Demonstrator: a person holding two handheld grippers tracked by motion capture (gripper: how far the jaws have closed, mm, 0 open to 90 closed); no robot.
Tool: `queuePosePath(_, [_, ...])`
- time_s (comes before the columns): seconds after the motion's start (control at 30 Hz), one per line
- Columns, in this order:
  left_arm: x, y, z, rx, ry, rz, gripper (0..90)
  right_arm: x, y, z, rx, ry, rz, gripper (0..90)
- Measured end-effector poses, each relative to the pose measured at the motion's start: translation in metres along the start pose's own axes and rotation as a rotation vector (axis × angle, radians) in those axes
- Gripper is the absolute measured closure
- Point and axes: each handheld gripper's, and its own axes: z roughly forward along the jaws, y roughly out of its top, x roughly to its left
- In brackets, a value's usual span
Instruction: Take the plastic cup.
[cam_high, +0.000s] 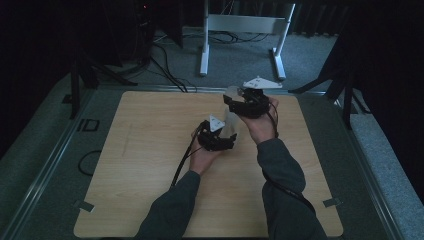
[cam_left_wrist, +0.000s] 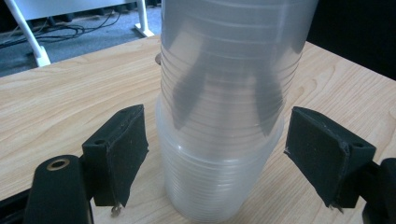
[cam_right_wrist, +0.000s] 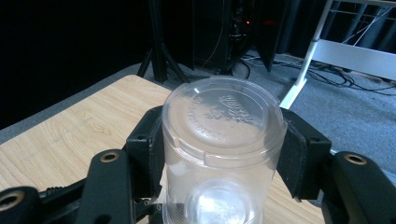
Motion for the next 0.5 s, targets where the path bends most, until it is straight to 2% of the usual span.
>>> queuePosePath(0.2, [0.001, 0.0, -0.004, 0.003, 0.009, 0.008, 21.8, 0.003, 0.009, -0.007, -0.005, -0.006, -0.008, 40.9])
queuePosePath(0.37, [0.002, 0.0, -0.007, 0.003, -0.003, 0.001, 22.1, 0.003, 0.014, -0.013, -0.004, -0.012, -0.022, 40.9])
queuePosePath(0.5, [0.004, 0.0, -0.01, 0.0, -0.006, 0.005, 22.7, -0.003, 0.016, -0.02, -0.005, -0.012, -0.002, 40.9])
